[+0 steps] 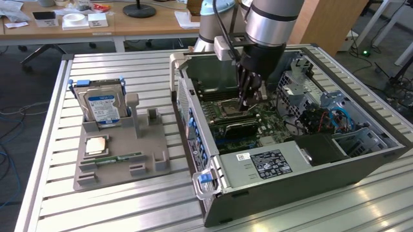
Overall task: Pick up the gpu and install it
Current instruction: 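Press down on the gpu until it lock into place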
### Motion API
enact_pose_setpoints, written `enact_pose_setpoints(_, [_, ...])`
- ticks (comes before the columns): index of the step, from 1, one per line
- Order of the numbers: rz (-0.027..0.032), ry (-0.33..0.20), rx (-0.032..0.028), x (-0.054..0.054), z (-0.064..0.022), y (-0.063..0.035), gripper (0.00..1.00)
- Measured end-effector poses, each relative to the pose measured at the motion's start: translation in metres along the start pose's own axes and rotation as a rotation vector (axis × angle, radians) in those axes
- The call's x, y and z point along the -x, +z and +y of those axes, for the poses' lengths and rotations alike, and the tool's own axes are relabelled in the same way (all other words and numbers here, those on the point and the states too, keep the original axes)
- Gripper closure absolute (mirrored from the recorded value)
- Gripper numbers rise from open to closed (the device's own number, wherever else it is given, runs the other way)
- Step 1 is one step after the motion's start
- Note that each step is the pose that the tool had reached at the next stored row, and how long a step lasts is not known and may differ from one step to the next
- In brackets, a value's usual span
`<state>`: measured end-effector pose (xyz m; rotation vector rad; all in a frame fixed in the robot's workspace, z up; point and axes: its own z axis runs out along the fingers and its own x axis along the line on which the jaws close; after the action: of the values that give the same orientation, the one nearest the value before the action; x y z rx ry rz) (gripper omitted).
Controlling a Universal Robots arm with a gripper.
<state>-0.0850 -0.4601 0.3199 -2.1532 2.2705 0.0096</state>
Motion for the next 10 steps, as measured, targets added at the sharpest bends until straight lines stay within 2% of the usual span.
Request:
enact_pose_setpoints(7, [0.0, 0.001, 0.0, 0.0, 0.0008, 0.0113, 0.89])
enact_pose_setpoints(10, [0.0001, 0.001, 0.0001, 0.0, 0.0009, 0.0121, 0.89])
